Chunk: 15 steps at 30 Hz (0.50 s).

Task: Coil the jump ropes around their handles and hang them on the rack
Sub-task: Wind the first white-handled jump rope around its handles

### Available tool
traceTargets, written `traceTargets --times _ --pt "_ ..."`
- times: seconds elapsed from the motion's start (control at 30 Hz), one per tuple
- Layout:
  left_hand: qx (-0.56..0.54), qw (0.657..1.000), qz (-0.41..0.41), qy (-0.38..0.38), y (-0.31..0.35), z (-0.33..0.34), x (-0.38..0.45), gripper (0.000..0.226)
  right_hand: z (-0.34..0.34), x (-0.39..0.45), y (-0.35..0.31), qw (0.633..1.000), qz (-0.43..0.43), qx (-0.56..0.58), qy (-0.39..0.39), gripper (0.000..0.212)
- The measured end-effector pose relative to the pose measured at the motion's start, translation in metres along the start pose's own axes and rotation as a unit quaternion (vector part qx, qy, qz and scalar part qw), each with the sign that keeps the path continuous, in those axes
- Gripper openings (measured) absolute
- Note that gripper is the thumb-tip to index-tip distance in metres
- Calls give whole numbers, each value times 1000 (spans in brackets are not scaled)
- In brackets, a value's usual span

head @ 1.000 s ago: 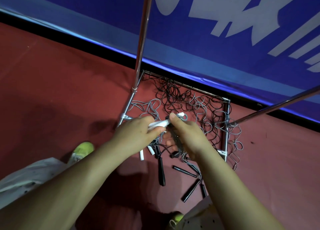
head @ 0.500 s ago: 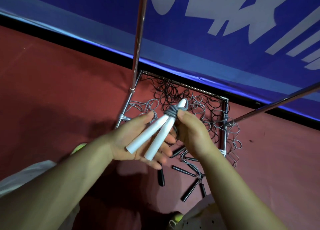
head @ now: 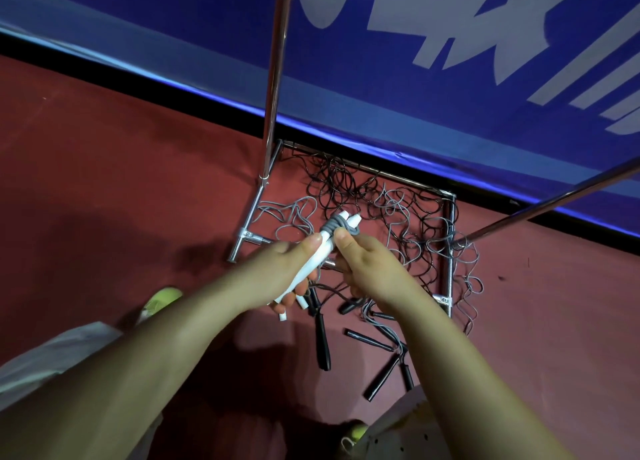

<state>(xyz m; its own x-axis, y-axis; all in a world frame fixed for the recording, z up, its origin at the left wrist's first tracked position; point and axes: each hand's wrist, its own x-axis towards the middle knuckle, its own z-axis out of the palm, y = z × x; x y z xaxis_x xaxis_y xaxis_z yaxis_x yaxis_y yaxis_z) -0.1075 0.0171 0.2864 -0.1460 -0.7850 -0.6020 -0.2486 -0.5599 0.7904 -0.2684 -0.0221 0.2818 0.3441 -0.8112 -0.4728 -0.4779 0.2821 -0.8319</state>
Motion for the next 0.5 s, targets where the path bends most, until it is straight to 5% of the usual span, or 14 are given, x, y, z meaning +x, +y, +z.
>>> traceTargets --times 0.27,0.4,0.5 --pt "249 958 74 120 -9 -11 7 50 3 -6 -6 985 20 -133 109 56" --pt "288 941 91 153 -11 -13 10 49 7 -9 -9 991 -17 -77 103 64" --pt "329 922 111 173 -12 -11 9 44 8 -12 -15 996 36 -18 76 73"
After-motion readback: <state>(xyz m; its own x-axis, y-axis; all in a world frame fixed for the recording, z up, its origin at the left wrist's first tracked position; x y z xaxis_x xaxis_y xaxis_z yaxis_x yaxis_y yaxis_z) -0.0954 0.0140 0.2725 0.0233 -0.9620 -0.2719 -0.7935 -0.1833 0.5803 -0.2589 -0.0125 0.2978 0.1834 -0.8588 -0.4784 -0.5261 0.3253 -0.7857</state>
